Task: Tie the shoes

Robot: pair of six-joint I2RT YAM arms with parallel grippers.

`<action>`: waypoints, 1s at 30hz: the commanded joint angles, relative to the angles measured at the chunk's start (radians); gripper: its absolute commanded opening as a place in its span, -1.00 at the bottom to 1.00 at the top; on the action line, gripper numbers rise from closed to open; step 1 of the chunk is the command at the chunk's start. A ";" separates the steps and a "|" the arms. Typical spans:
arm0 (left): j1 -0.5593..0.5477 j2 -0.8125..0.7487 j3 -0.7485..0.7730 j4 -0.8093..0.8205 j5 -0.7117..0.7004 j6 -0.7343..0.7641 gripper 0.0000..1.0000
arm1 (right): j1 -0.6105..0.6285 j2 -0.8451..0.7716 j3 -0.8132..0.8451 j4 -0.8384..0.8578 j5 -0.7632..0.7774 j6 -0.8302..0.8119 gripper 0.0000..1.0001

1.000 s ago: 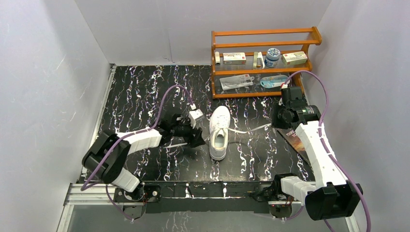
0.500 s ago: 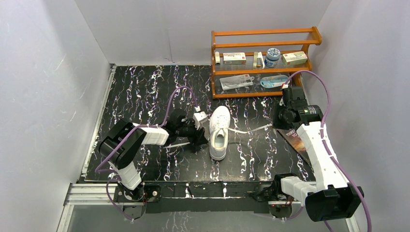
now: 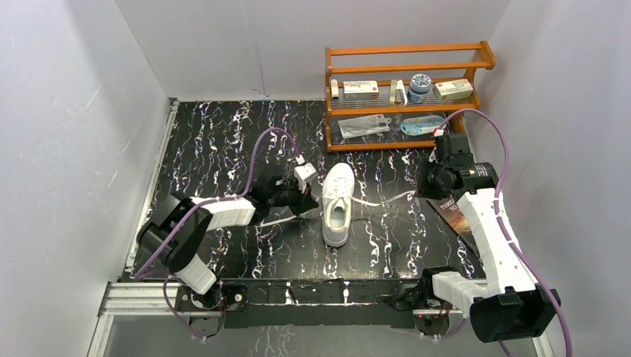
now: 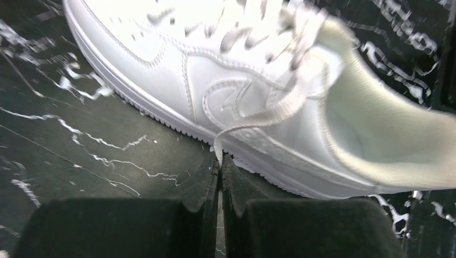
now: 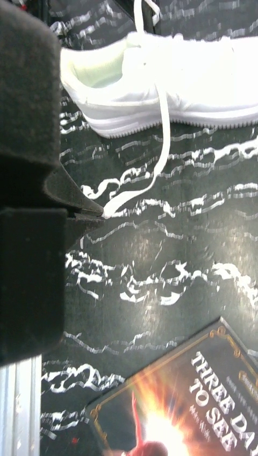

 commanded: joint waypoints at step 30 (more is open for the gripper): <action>-0.068 -0.312 -0.146 0.210 -0.018 0.218 -1.00 | 0.550 0.671 0.293 0.671 -0.263 0.580 -1.00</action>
